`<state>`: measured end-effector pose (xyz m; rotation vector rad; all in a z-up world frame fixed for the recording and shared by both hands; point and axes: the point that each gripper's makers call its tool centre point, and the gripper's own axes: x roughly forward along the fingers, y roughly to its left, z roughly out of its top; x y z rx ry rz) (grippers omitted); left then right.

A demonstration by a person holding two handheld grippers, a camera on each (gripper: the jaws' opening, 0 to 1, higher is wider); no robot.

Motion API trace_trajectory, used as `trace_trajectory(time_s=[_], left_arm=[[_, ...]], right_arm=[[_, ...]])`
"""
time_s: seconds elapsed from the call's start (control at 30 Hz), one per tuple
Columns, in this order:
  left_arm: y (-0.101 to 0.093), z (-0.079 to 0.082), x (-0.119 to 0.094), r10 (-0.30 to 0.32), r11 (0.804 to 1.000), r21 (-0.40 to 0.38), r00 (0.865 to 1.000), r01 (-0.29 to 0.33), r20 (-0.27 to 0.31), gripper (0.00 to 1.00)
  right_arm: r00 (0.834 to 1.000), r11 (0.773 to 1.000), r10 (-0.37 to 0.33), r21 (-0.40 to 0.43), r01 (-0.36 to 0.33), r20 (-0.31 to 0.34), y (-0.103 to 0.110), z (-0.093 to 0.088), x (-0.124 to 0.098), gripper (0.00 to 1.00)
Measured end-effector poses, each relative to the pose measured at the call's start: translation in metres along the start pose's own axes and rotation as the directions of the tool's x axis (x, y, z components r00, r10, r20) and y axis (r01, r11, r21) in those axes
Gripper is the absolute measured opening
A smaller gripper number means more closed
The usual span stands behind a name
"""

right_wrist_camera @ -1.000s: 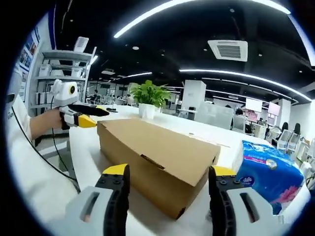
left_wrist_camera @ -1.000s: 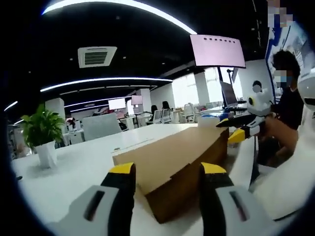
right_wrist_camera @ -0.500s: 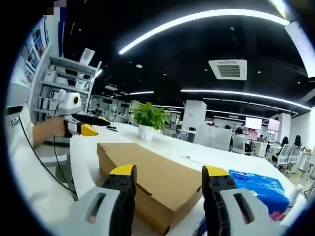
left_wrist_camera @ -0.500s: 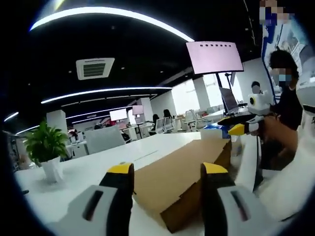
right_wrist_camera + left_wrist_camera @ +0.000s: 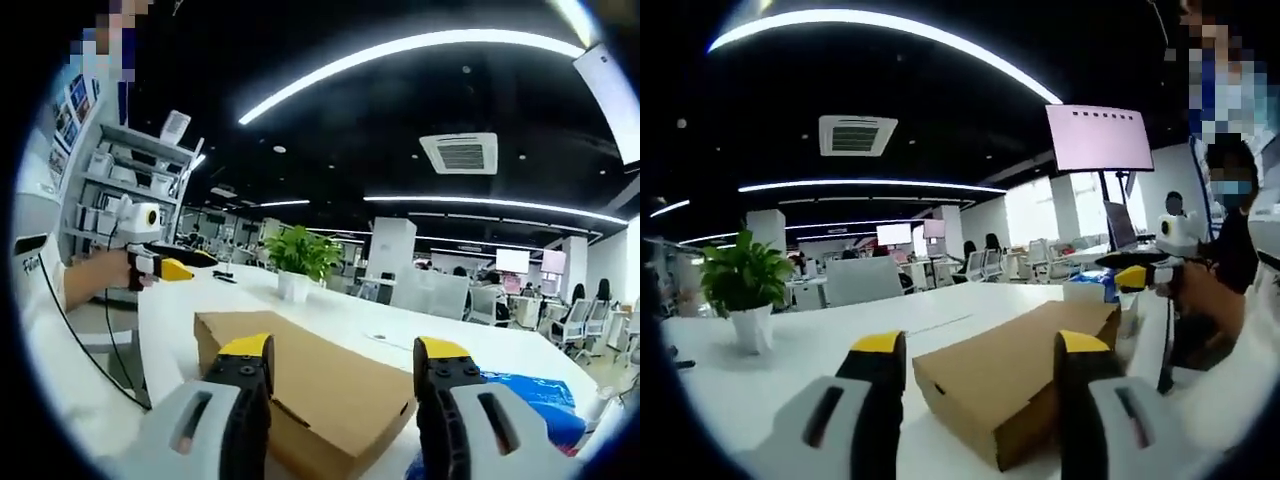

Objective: Operate the shoe box by opening the lid, removing the specified soft item, and placing it in the target area until the item is outside and the box remains undamaged.

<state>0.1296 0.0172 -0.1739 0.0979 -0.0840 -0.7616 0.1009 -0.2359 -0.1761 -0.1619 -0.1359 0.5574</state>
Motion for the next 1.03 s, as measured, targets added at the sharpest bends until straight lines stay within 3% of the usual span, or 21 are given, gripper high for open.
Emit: trace_trajectory(time_s=[0.1, 0.2, 0.27, 0.37, 0.4, 0.5, 0.57, 0.67, 0.83, 1.03], left_arm=[[0.006, 0.003, -0.004, 0.002, 0.999, -0.044, 1.0, -0.002, 0.011, 0.62], [0.01, 0.008, -0.008, -0.003, 0.997, -0.083, 1.0, 0.004, 0.016, 0.65], [0.014, 0.015, -0.012, 0.009, 0.996, -0.092, 0.999, -0.005, 0.043, 0.64], [0.021, 0.018, -0.015, 0.042, 0.995, -0.09, 0.999, -0.039, 0.029, 0.56], [0.023, 0.02, -0.017, 0.049, 0.992, -0.122, 0.998, -0.043, 0.049, 0.55], [0.024, 0.016, -0.017, 0.031, 0.988, -0.155, 0.999, -0.025, 0.037, 0.57], [0.026, 0.008, -0.016, 0.051, 0.993, -0.106, 0.999, -0.051, -0.002, 0.57], [0.025, 0.001, -0.013, 0.059, 0.996, -0.064, 0.998, -0.061, -0.028, 0.57], [0.026, 0.0, -0.015, 0.063, 0.997, -0.053, 0.998, -0.065, -0.031, 0.56], [0.033, 0.005, -0.017, 0.1, 0.994, -0.048, 0.995, -0.1, -0.002, 0.57]], right_arm=[[1.0, 1.0, 0.004, 0.025, -0.004, 0.002, -0.005, 0.003, -0.002, 0.62], [0.997, 0.992, 0.047, 0.111, -0.053, 0.056, -0.003, 0.014, -0.003, 0.72], [0.998, 0.995, 0.022, 0.098, -0.027, 0.052, -0.01, 0.016, -0.005, 0.7], [0.999, 0.997, 0.004, 0.08, -0.008, 0.048, -0.016, 0.018, -0.007, 0.68], [0.999, 0.997, 0.0, 0.077, -0.004, 0.051, -0.017, 0.019, -0.008, 0.68], [0.999, 0.997, -0.023, 0.069, 0.021, 0.027, -0.022, 0.016, -0.01, 0.63], [0.999, 0.999, -0.034, 0.018, 0.034, -0.002, -0.024, 0.008, -0.011, 0.56], [0.999, 0.999, -0.027, 0.02, 0.028, -0.029, -0.022, 0.002, -0.008, 0.56], [1.0, 0.999, -0.021, 0.038, 0.021, -0.007, -0.017, 0.004, -0.01, 0.56], [0.999, 1.0, -0.01, 0.007, 0.01, -0.053, -0.013, -0.007, -0.009, 0.5]])
